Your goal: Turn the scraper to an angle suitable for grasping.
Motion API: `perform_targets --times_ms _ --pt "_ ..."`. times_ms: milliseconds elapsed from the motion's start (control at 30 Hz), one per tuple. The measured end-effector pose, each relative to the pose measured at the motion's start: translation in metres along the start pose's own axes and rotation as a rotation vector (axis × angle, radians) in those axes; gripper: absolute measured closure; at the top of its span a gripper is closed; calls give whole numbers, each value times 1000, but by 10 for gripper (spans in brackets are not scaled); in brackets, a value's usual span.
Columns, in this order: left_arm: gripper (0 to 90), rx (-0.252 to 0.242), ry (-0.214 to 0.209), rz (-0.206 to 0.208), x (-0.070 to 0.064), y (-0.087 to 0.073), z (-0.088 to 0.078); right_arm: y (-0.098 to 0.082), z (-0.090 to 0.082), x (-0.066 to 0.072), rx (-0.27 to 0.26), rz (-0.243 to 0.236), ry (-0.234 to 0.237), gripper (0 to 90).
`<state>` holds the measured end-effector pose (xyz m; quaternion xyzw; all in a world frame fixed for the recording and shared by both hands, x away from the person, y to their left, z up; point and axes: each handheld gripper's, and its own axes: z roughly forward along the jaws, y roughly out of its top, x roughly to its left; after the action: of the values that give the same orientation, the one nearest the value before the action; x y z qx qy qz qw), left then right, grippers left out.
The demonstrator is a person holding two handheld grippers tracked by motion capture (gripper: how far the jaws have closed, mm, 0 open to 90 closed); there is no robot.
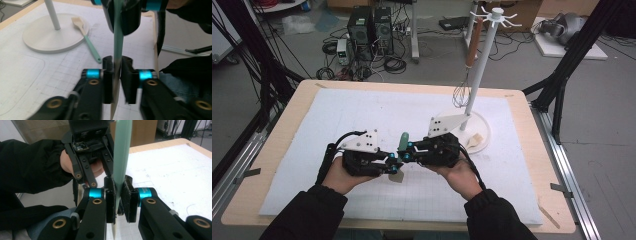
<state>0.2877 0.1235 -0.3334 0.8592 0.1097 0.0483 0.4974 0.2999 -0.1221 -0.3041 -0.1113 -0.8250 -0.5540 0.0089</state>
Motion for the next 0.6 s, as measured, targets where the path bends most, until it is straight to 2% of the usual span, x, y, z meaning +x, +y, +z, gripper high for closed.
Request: perform_targets --times_ms 100,233,400,600 --pt "699 -7 -6 -19 2 -5 -2 -1 -5 -2 14 2 -12 829" --pt "645 -3 19 -36 3 -10 -5 -3 -13 -7 25 15 -37 829" --pt "578 -8 85 -54 4 -20 -11 -7 -23 -14 44 25 -64 828" --pt "516 -22 125 -81 6 -29 -20 -9 -32 -20 59 45 -82 829"
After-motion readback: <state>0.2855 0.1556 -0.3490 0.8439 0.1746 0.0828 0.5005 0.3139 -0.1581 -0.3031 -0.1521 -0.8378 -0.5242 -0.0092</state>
